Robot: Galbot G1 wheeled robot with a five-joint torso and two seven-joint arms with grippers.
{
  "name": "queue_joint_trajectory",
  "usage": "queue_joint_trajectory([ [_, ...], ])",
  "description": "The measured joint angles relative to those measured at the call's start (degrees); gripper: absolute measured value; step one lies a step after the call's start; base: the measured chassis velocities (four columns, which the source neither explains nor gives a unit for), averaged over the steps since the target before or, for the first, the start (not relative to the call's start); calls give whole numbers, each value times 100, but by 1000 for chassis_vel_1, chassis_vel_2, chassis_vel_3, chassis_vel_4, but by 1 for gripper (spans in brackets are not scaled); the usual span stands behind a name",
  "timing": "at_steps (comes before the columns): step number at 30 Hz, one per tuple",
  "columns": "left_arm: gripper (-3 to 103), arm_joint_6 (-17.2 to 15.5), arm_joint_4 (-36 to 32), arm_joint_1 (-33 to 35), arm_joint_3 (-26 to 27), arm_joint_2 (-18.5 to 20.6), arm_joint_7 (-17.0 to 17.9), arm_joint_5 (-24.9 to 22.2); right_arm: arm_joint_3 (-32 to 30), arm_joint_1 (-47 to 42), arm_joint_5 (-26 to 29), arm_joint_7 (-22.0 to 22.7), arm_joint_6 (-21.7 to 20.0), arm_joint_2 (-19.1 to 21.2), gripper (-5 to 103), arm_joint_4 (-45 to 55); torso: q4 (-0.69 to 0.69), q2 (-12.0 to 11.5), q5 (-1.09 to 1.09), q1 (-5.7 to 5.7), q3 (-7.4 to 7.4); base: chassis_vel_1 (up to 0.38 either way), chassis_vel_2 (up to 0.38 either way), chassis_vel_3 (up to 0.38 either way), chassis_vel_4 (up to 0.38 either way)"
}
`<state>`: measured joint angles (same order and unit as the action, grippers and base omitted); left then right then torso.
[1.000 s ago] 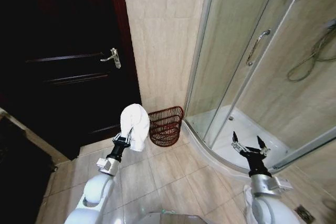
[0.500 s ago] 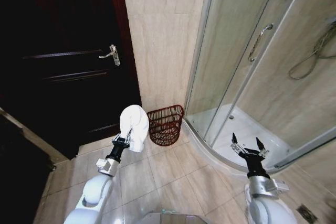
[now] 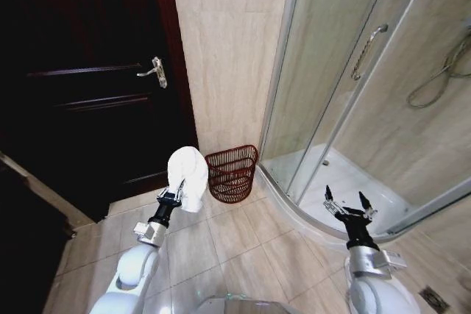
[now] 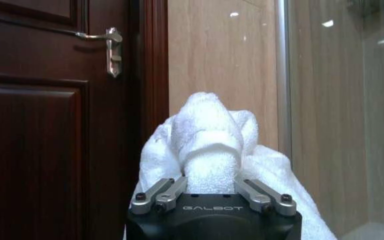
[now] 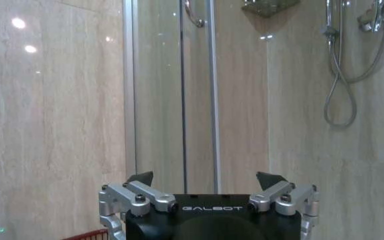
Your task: Discard the used towel into the hamper.
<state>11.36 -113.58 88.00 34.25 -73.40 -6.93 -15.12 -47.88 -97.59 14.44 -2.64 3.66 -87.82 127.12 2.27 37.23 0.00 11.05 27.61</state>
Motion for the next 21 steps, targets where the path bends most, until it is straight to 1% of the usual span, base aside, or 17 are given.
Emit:
queue_joint_trajectory([
  [9, 16, 46, 87, -14, 8, 20, -42, -30, 1, 35, -160, 45, -33, -37, 100, 0, 0, -189, 0, -76, -113, 0, 0, 0, 0],
  [13, 16, 126, 153, -34, 7, 19, -43, -37, 7, 53, -221, 65, -30, -48, 100, -11, 0, -275, 0, -114, -160, 0, 0, 0, 0],
  [17, 16, 416, 206, -45, 8, 24, -226, -95, 13, 7, -234, 61, -88, -57, 100, -13, 0, -356, 0, -144, -212, 0, 0, 0, 0],
  [19, 16, 432, 205, -44, 7, 23, -250, -96, 13, 4, -236, 61, -112, -58, 100, -12, 0, -358, 0, -145, -214, 0, 0, 0, 0],
  [21, 16, 451, 195, -48, -1, 9, -300, -97, 11, 11, -231, 60, -223, -71, 100, -2, 0, -362, 0, -145, -217, 0, 0, 0, 0],
])
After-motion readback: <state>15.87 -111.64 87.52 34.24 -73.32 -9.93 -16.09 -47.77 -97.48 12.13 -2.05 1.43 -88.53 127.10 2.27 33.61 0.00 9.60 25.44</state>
